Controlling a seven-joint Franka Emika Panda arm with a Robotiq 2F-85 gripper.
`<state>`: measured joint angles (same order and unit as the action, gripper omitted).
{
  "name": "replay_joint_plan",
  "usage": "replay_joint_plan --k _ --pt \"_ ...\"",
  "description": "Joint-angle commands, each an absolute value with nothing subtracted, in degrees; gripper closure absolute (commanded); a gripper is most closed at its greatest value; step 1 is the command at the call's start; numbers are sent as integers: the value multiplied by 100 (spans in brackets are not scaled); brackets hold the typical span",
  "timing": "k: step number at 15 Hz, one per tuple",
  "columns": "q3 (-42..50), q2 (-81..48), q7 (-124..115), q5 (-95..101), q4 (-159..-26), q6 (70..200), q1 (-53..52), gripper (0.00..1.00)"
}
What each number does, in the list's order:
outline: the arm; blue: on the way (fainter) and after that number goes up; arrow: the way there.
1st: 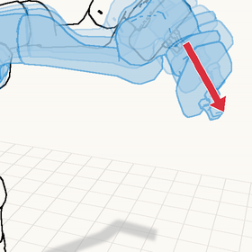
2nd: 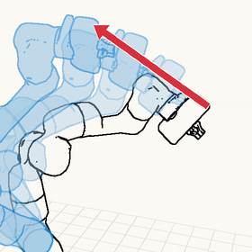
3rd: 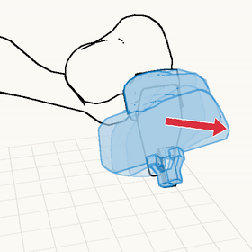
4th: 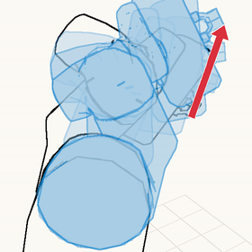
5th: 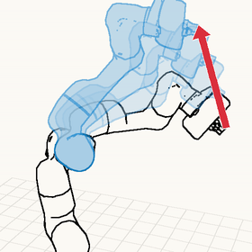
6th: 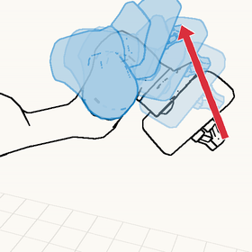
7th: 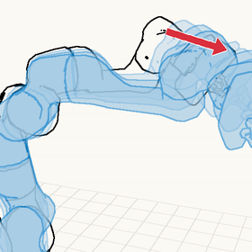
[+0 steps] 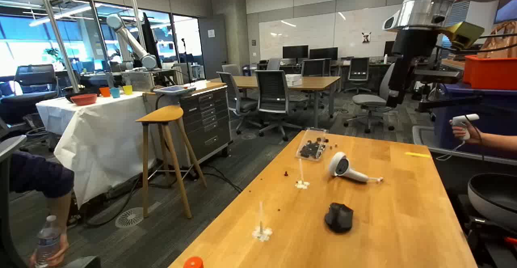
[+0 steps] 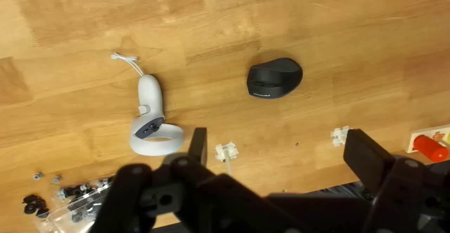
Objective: Left click on the mouse
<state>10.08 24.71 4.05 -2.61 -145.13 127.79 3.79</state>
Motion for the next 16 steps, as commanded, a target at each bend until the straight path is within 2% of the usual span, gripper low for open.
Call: replay_joint_plan --k 1,9,16 --pt "928 2465 440 -305 -14489 12765 465 0" --pt "862 2467 396 -215 -14526 12863 468 0" --pt "688 1512 469 -405 -14060 13730 252 0"
